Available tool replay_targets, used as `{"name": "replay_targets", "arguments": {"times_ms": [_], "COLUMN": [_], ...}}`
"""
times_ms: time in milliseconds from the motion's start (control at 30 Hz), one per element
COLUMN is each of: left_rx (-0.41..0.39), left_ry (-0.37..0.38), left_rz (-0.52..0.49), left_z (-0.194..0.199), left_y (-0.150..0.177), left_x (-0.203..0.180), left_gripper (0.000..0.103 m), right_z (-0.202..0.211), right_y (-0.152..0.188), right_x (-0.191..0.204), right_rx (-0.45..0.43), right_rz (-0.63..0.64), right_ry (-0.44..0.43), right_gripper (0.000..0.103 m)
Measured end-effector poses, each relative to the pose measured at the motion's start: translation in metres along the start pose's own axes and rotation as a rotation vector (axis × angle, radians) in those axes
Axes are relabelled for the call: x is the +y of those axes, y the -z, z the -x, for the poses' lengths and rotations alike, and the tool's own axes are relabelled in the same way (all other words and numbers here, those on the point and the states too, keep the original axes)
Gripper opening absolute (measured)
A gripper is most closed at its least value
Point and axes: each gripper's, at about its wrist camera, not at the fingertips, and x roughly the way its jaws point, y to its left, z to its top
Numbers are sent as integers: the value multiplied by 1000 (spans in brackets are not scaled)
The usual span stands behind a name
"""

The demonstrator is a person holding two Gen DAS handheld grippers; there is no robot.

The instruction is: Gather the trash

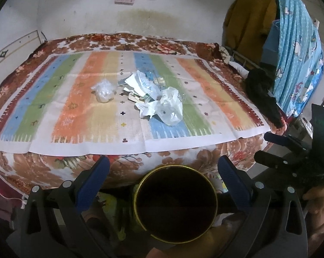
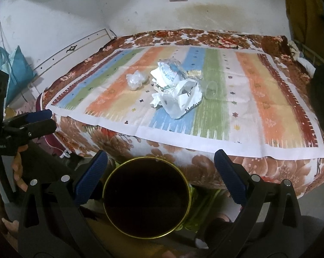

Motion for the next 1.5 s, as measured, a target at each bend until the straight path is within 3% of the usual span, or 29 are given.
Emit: {"name": "replay_targets", "arguments": {"times_ms": [67, 167, 367, 533, 700, 1500], "left_rx": [15, -47, -8, -43, -40, -34], "left_ry": [-9, -59, -57, -71, -120, -100], "left_rz": [-20, -66, -27, -75, -46, 48], "left_z": [-3, 1, 1, 4, 4, 0], "left_y": [1, 3, 0, 3, 1, -13], "left_x": [-3, -11, -4, -11, -6, 10], "left_gripper": [98, 98, 98, 97, 97, 97], "right_z": [0, 1, 1, 0, 0, -13], "right_y": [-1, -2, -2, -4, -3, -15], "right_x": [-1, -2, 0, 4, 4, 2], "right_rx": [-2, -3, 1, 1, 0, -3], "right_rz": [-7, -9, -3, 3, 5, -23], "right_ry": [-7, -22, -23, -26, -20, -54], "right_gripper": [95, 94, 94, 94, 94, 94]}}
